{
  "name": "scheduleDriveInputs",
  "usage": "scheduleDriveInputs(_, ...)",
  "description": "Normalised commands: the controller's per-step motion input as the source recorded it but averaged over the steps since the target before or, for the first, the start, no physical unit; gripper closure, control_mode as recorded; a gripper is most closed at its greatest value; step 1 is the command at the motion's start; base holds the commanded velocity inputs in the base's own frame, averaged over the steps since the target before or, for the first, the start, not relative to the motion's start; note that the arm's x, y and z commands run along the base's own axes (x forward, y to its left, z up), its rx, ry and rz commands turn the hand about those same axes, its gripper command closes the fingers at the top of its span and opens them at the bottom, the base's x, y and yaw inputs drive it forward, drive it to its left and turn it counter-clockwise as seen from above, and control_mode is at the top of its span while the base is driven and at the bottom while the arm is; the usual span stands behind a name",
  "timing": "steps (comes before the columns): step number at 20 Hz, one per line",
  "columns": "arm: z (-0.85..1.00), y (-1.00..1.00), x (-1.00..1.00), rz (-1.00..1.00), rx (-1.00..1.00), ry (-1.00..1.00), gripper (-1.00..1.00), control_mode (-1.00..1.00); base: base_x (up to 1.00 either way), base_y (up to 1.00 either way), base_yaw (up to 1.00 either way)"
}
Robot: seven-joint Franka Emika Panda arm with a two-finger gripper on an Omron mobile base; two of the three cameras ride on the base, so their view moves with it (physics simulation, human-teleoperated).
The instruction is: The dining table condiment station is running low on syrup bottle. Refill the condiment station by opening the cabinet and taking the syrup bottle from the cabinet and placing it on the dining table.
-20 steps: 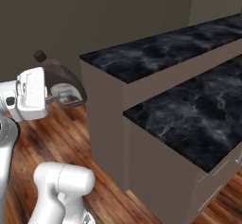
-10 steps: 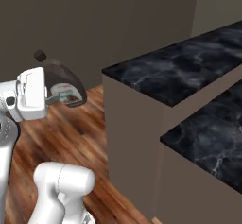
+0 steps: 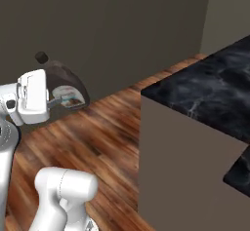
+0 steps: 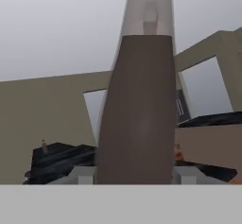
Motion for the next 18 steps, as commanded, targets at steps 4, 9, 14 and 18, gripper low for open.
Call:
scheduleDriveInputs(4, 0.0, 0.0, 0.0, 0.0, 0.0, 0.0, 1.0, 1.0, 0.94, 1.0, -0.12)
scheduleDriveInputs(9, 0.0, 0.0, 0.0, 0.0, 0.0, 0.0, 1.0, 1.0, 0.99, 1.0, -0.13)
scheduleDriveInputs(14, 0.0, 0.0, 0.0, 0.0, 0.0, 0.0, 1.0, 1.0, 1.0, 1.0, -0.18)
scheduleDriveInputs(18, 0.0, 0.0, 0.0, 0.0, 0.0, 0.0, 1.0, 1.0, 1.0, 1.0, -0.23)
